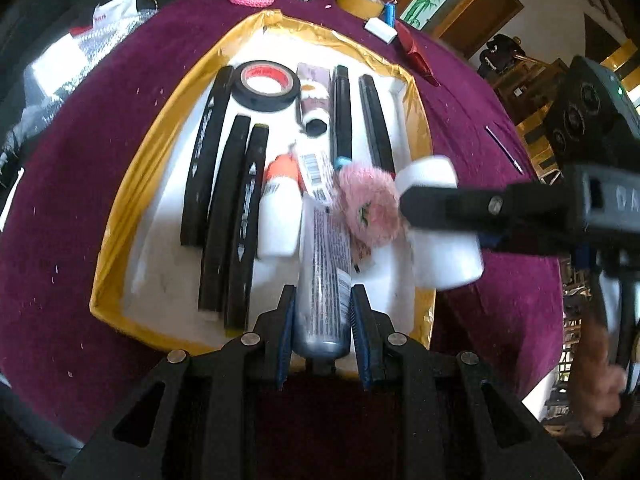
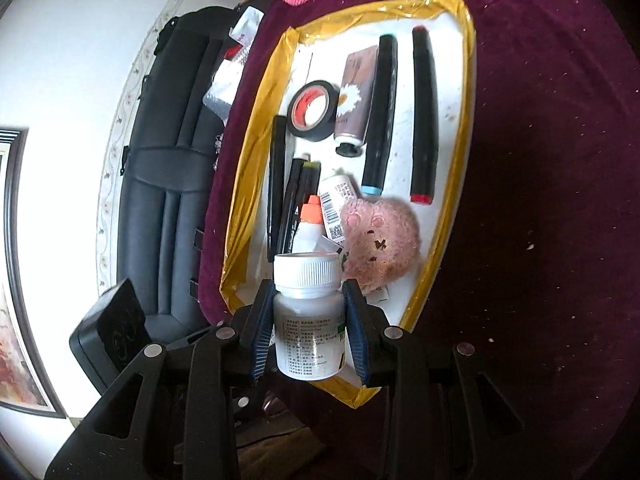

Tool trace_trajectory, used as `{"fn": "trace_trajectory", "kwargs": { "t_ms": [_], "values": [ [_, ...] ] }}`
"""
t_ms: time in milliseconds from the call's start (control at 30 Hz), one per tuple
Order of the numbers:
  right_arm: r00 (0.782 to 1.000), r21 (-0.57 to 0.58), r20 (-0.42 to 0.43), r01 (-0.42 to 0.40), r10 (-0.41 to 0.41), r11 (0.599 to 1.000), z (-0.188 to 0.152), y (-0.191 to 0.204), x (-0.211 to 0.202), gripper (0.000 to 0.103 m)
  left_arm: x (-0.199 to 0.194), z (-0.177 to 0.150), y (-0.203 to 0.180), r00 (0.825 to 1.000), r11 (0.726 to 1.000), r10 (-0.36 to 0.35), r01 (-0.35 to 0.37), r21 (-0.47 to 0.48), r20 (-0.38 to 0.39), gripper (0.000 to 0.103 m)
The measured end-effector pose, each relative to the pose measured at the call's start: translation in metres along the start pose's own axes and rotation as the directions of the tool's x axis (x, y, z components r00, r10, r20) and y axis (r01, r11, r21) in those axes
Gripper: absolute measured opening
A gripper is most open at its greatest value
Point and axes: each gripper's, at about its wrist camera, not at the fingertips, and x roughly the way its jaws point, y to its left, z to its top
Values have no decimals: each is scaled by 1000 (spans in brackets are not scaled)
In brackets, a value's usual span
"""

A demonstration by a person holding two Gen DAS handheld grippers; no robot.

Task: Organize objects
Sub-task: 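Carry the grey tube and pill bottle over the tray and lower them, then release the tube and bottle into the tray and withdraw both grippers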

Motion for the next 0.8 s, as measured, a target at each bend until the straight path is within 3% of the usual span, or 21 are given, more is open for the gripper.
{"fn": "trace_trajectory", "kwargs": {
  "t_ms": [167, 267, 300, 333, 367, 433, 667, 800],
  "values": [
    [999, 4, 2, 46, -46, 999, 6, -4, 4, 32, 10, 10, 3, 998, 998, 55, -56, 10, 11, 21],
    [996, 2, 7, 87, -87, 996, 11, -6, 10, 32, 20, 14, 8, 998, 999, 53, -53, -5, -12, 22],
    [995, 2, 8, 97, -97, 995, 12, -7, 10, 32, 20, 15, 8, 998, 999, 54, -54, -4, -18, 23],
    [994, 1, 8, 105, -105, 995, 13, -8, 9, 32, 18, 15, 8, 999, 999, 41, -42, -10, -19, 31],
    [994, 2, 8, 111, -111, 994, 13, -9, 9, 32, 13, 15, 9, 1000, 1000, 18, -18, -21, -11, 43],
    [994, 3, 6, 107, -107, 994, 13, -10, 10, 32, 2, 14, 10, 1000, 999, -6, 6, -37, 5, 52],
    [989, -73, -8, 145, -146, 987, 4, 6, 14, 32, -50, 18, 36, 994, 988, -41, 55, -142, 98, 53],
    [981, -142, -16, 187, -191, 972, -7, 19, 20, 32, -71, 22, 51, 985, 981, -7, 40, -190, 172, 54]
  ]
}}
